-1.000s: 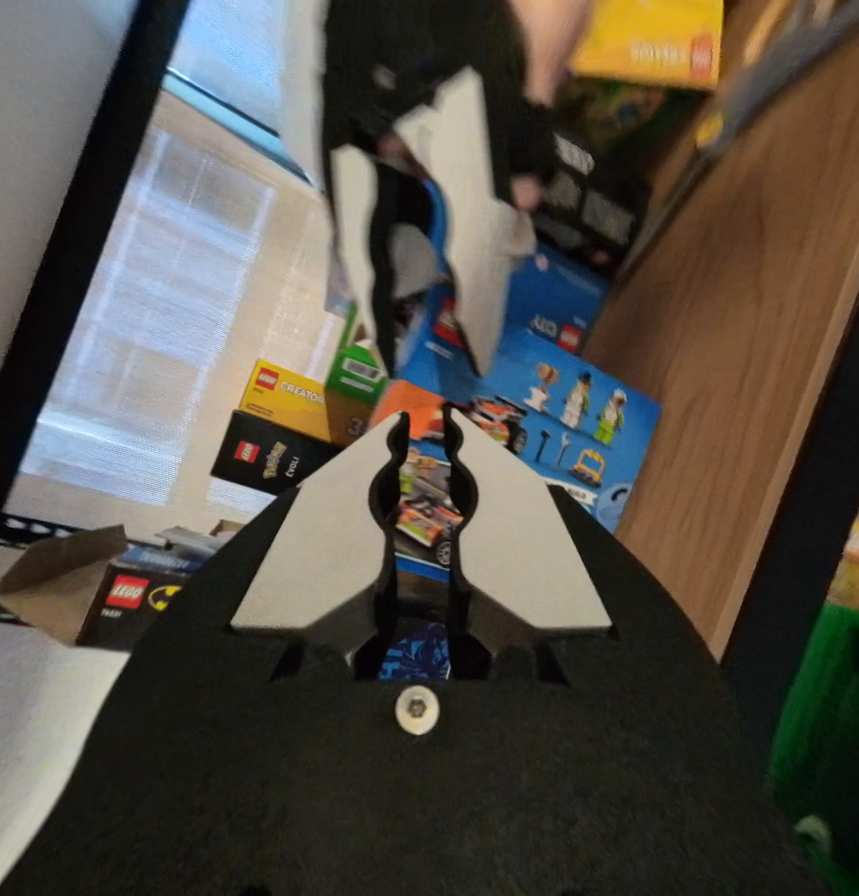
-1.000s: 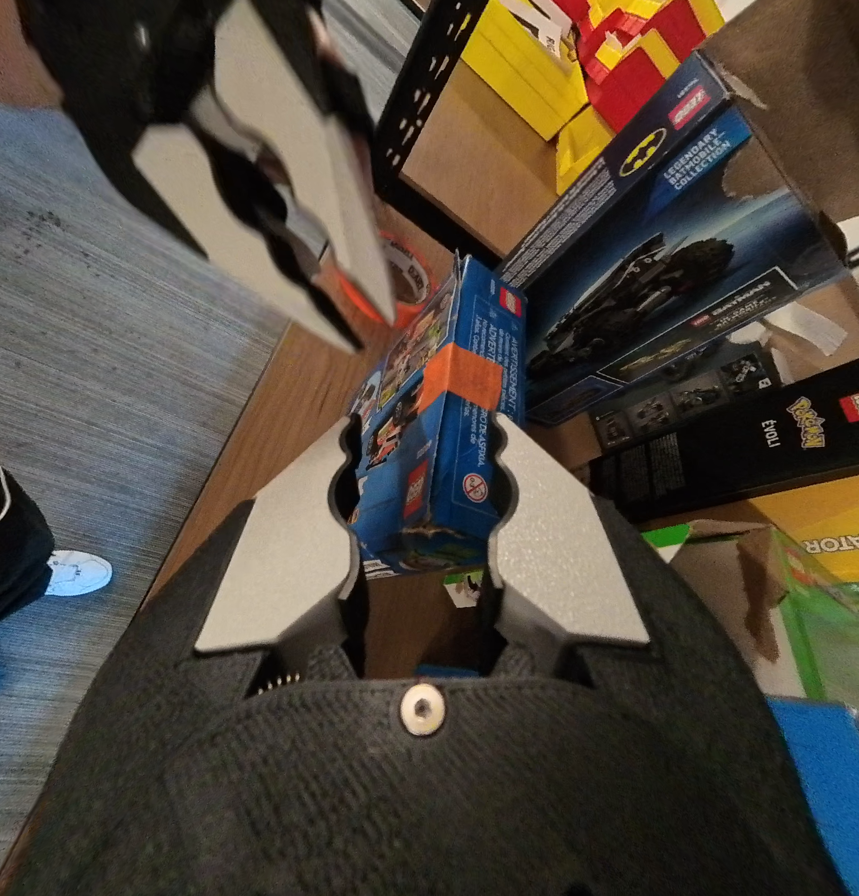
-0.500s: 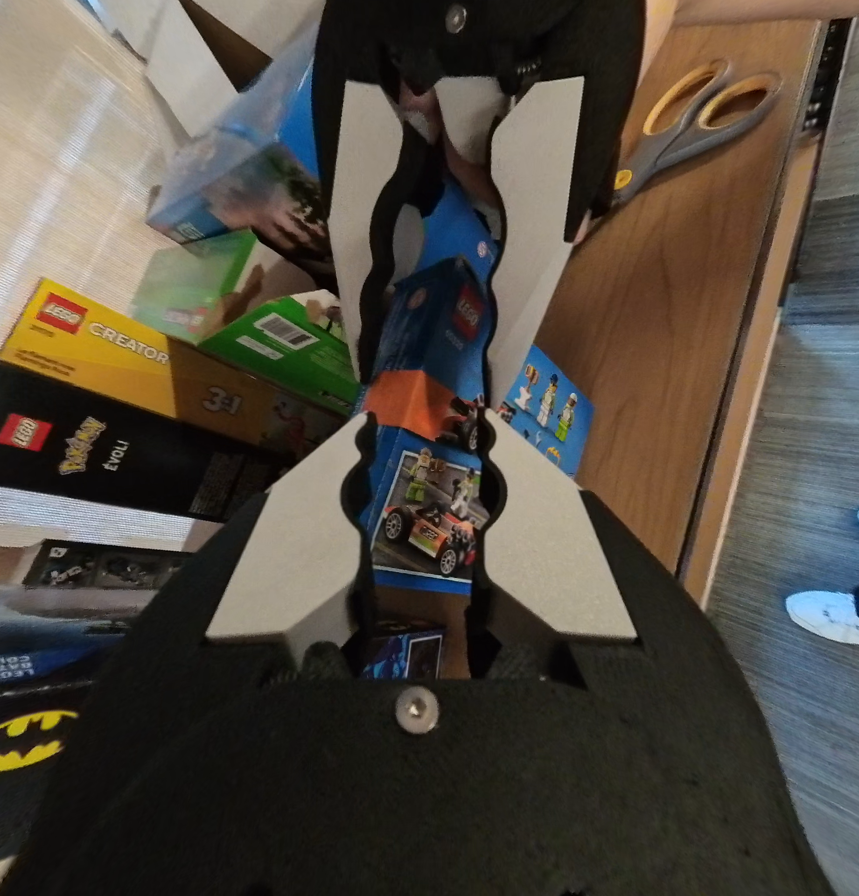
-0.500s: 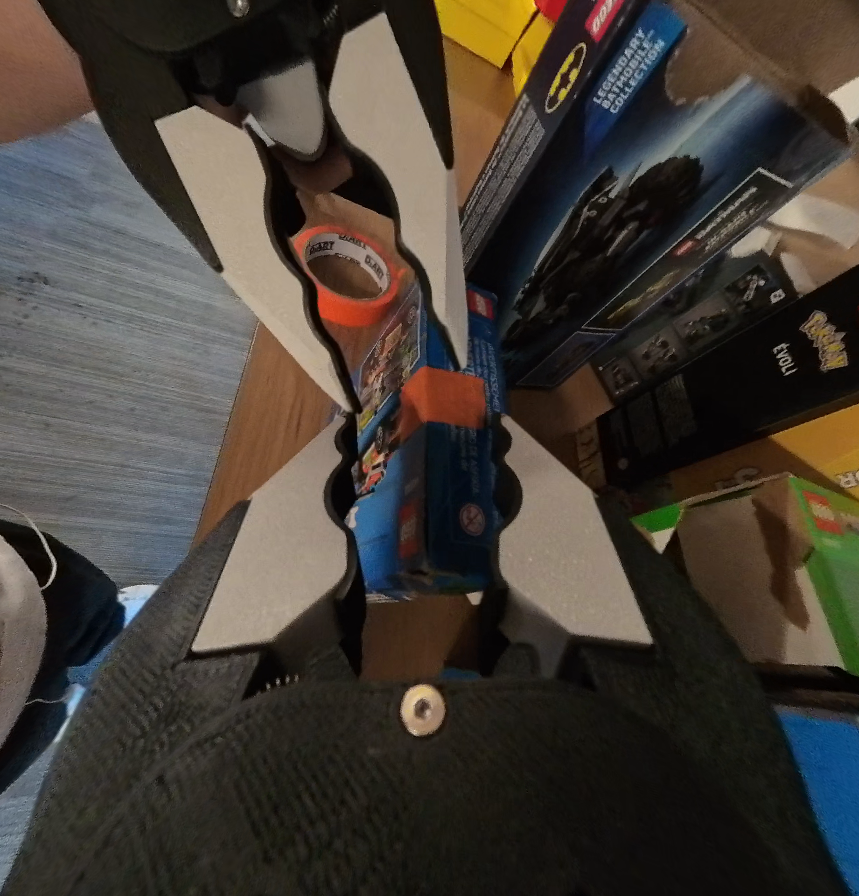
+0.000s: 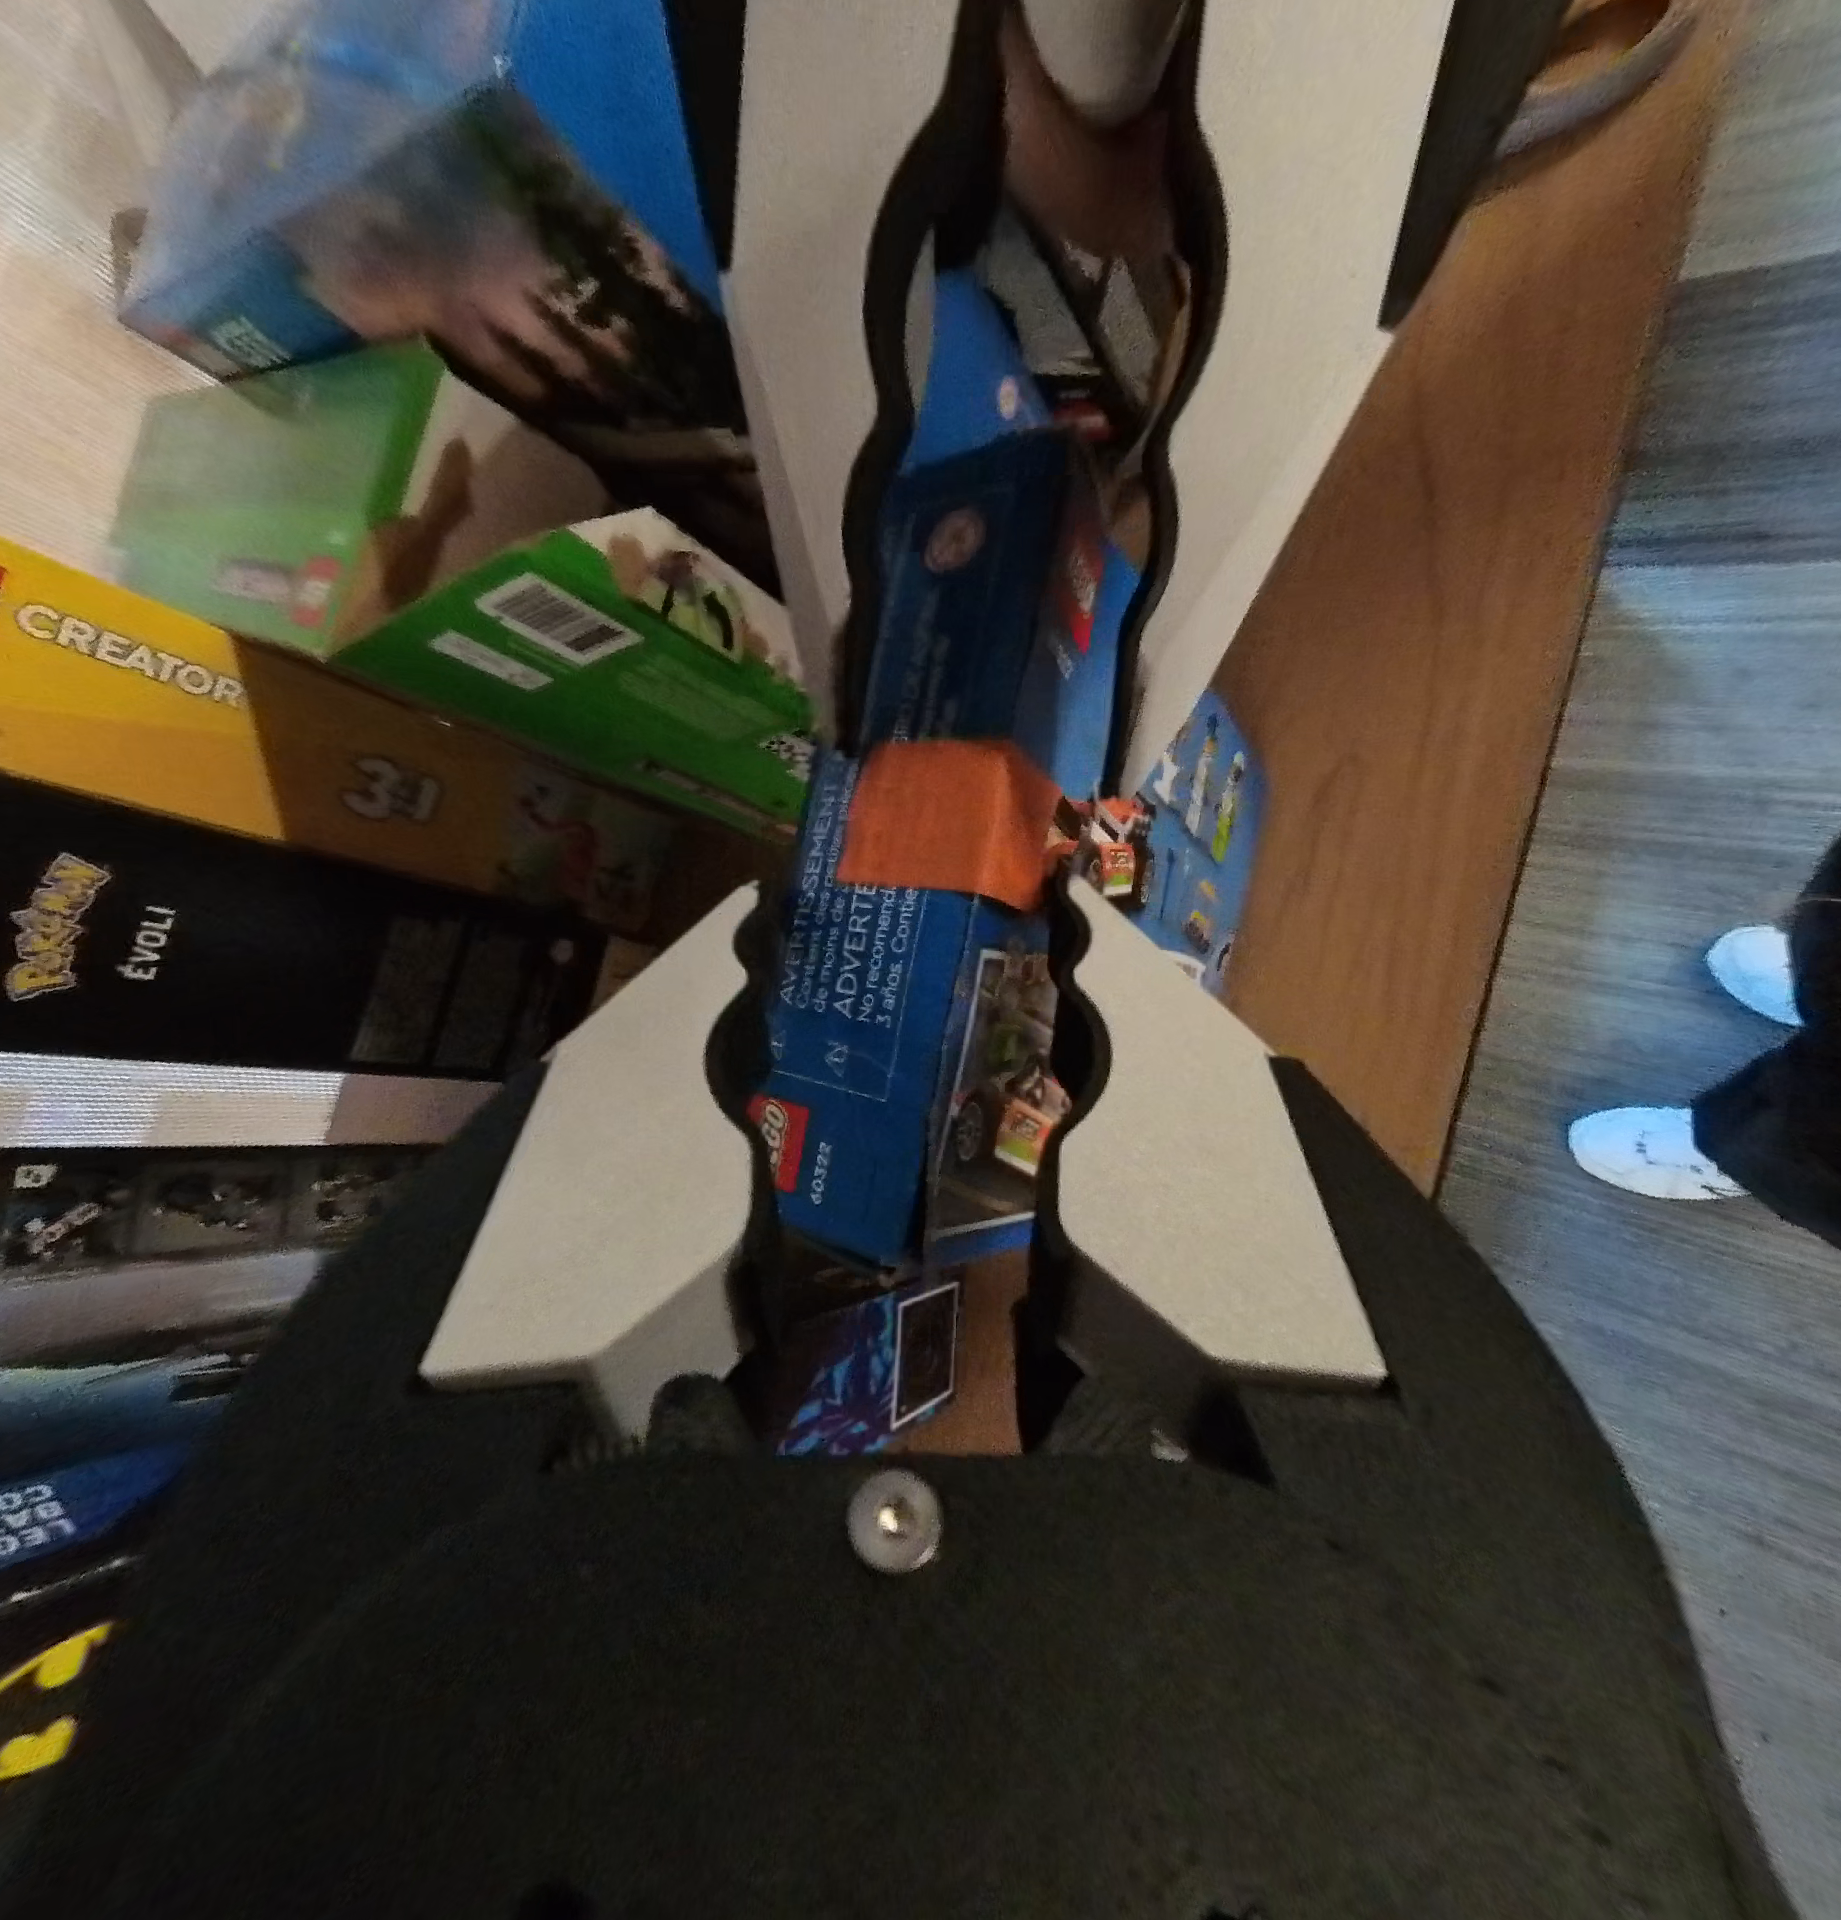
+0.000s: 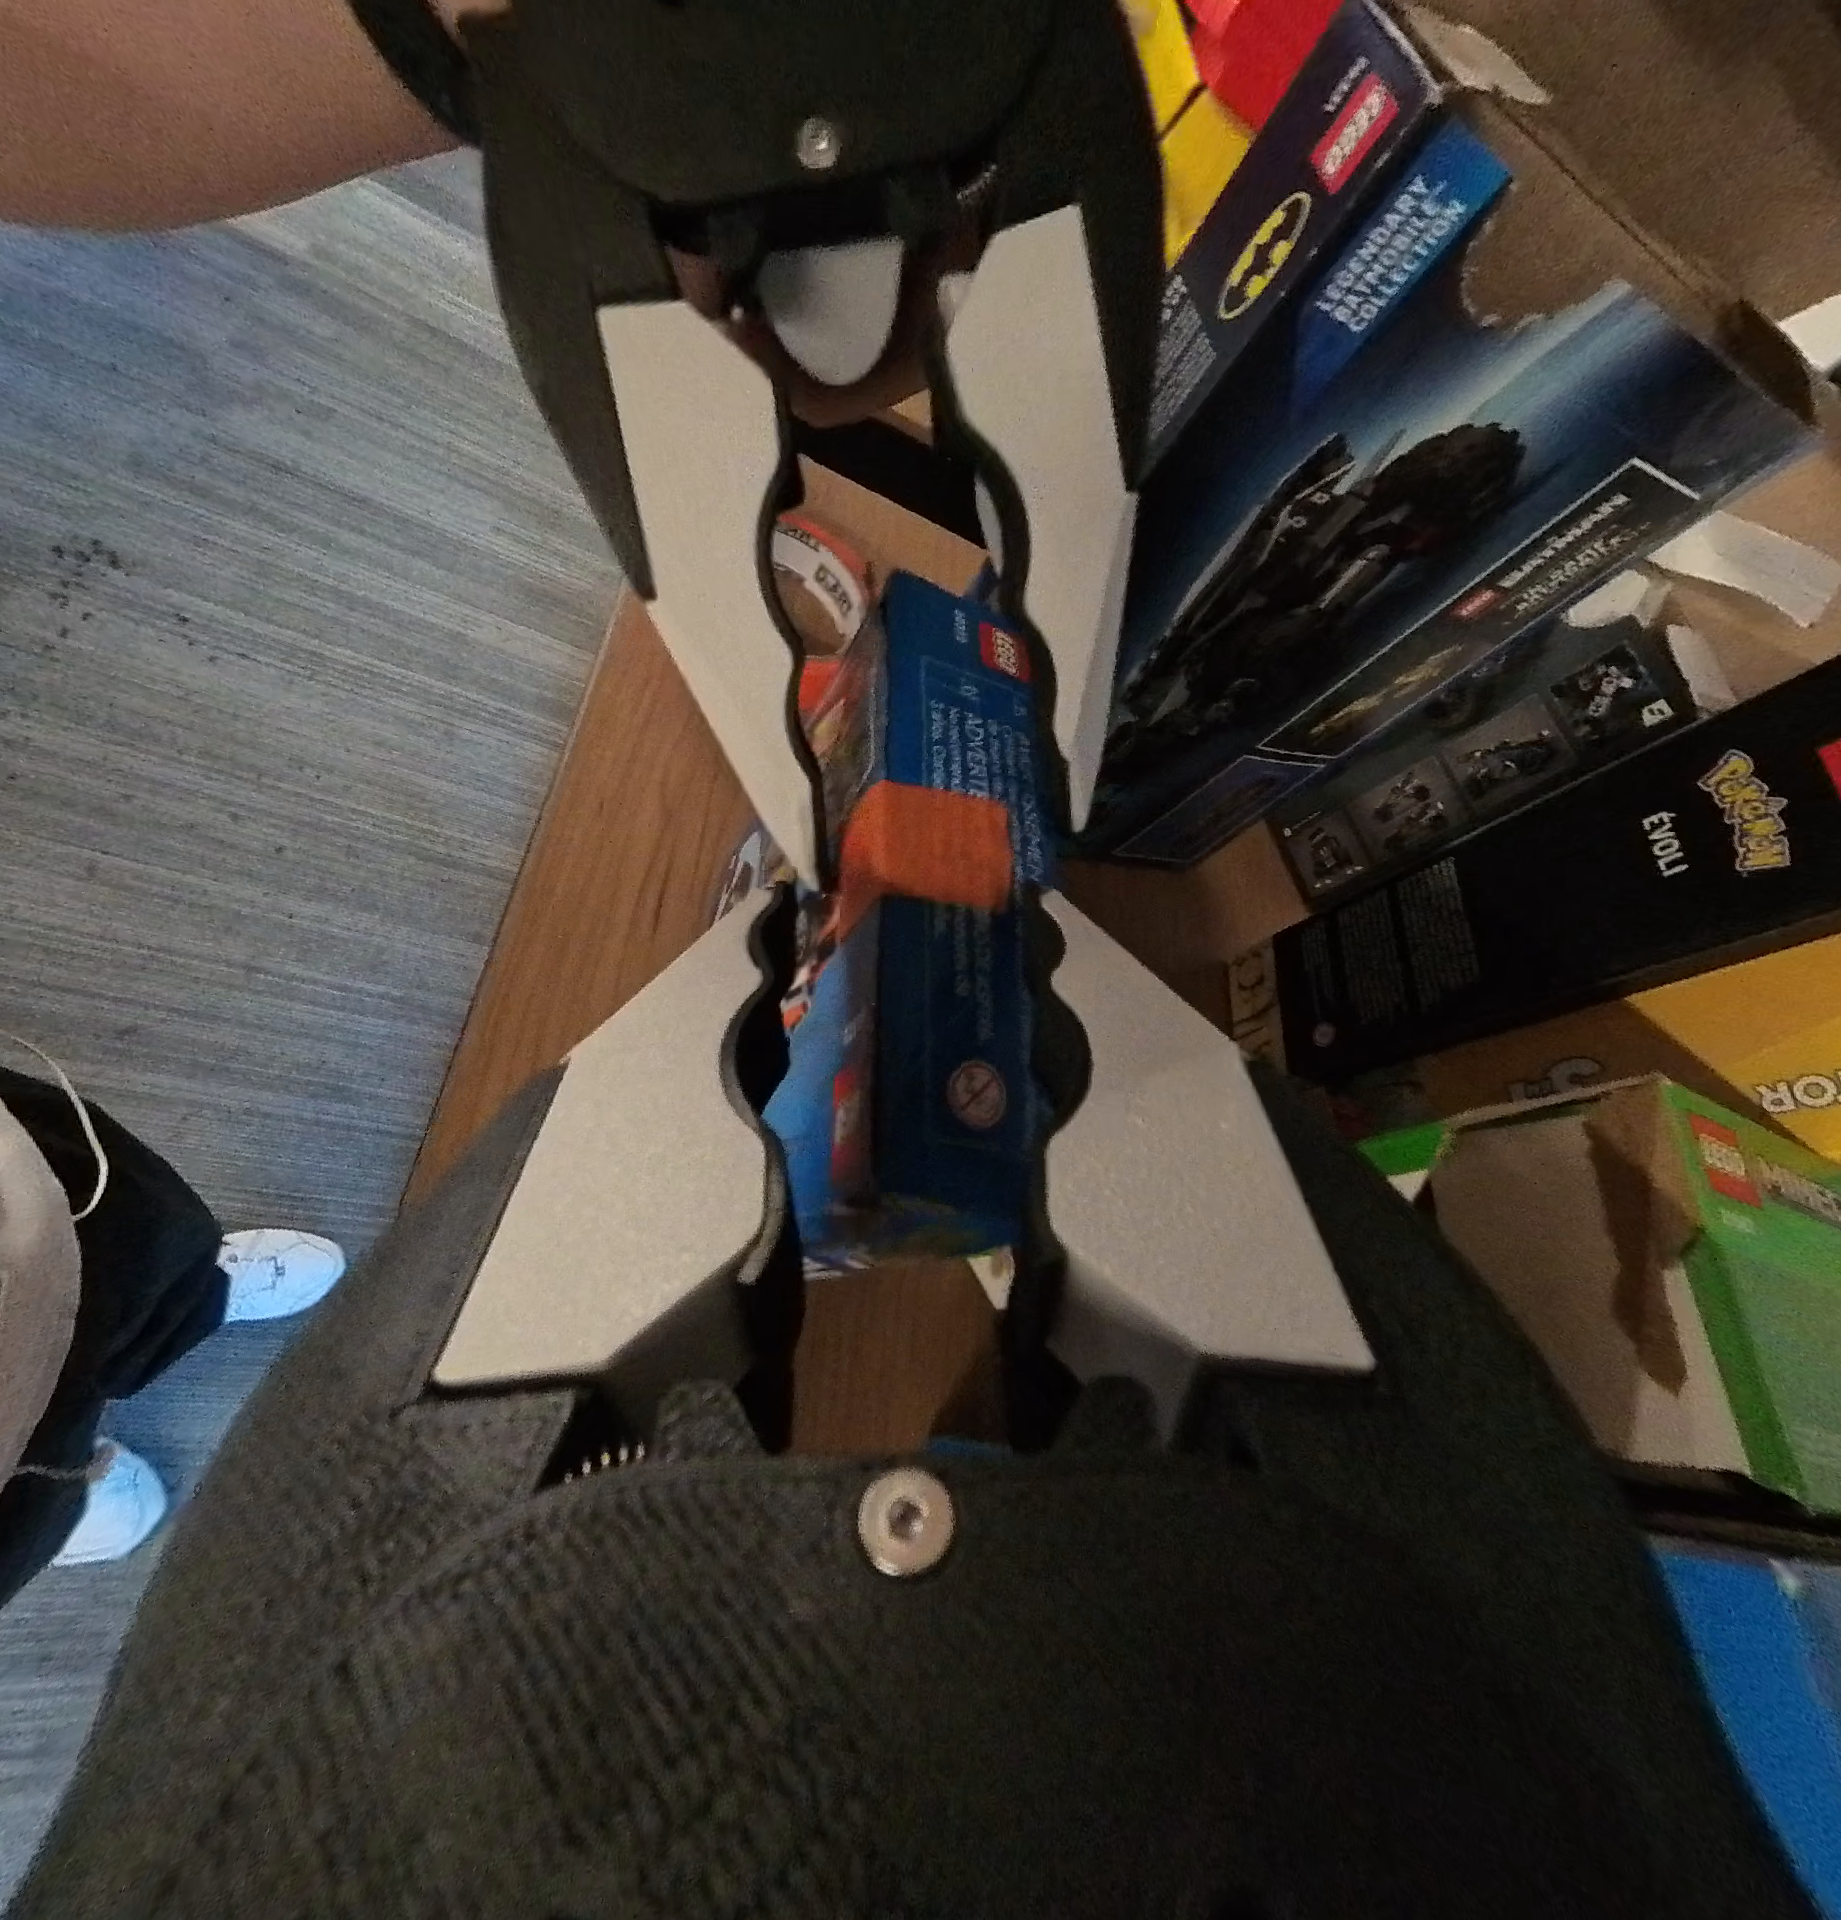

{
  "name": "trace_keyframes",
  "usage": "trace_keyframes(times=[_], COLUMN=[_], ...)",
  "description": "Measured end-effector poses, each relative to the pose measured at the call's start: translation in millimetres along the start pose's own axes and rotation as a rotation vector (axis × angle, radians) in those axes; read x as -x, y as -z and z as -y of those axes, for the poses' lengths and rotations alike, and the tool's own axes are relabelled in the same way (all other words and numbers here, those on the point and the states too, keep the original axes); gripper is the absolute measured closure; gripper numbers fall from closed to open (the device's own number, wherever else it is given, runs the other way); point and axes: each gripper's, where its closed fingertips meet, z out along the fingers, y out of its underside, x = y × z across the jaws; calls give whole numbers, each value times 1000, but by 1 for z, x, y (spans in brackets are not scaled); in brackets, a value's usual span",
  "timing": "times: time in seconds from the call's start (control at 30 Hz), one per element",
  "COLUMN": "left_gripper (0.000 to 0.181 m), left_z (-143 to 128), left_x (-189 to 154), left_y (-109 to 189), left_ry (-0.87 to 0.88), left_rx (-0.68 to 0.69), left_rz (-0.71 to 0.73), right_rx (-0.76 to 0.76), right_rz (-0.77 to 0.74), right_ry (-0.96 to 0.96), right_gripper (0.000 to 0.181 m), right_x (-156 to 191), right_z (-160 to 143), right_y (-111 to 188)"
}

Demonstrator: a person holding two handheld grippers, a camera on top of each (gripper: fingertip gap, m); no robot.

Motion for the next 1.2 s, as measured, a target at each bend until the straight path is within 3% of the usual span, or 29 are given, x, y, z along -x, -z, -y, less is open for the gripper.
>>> trace_keyframes(times=[0.2,0.3,0.47,0.6,0.97,1.2], left_gripper=[134,134,133,139,142,138], left_z=[3,4,9,9,9,7], left_x=[0,-4,-4,-4,-5,-4], left_y=[0,3,6,1,3,11], left_ry=[10,0,32,69,93,121], left_rx=[-24,-24,-55,-70,-64,-68], left_rz=[-10,-21,-34,-56,-90,-62], right_rx=[65,107,76,80,69,49], right_rz=[3,72,106,108,106,118], right_ry=[-137,-162,-217,-210,-195,-212], right_gripper=[111,129,127,136,136,126], right_x=[-11,-2,-1,-3,-2,0], right_z=[-12,-20,-17,-19,-19,-18], right_y=[-8,-13,-14,-12,-11,-9])
